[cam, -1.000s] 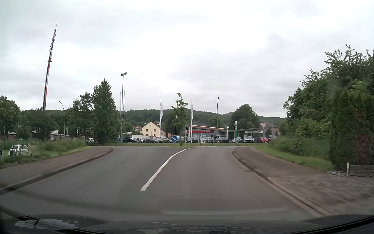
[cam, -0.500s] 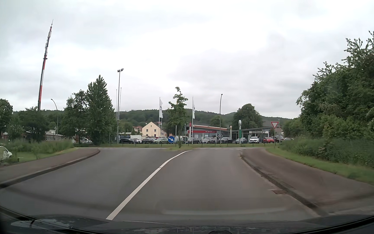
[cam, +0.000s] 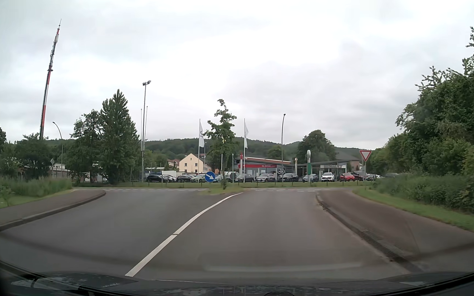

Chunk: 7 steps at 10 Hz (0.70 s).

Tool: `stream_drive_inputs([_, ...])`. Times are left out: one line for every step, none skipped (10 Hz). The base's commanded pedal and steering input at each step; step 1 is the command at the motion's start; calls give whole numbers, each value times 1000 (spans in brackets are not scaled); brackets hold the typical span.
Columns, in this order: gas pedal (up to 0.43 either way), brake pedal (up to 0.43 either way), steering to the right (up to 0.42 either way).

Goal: Follow the waypoints while adhering to traffic rules and regulations

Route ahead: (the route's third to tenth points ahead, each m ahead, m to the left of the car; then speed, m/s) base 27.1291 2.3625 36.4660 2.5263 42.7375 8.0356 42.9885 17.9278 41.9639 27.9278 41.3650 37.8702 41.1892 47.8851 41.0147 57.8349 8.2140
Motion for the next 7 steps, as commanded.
stream_drive_inputs([0,0,2])
stream_drive_inputs([0,0,2])
stream_drive_inputs([0,0,2])
stream_drive_inputs([0,0,2])
stream_drive_inputs([0,0,2])
stream_drive_inputs([0,0,2])
stream_drive_inputs([0,0,2])
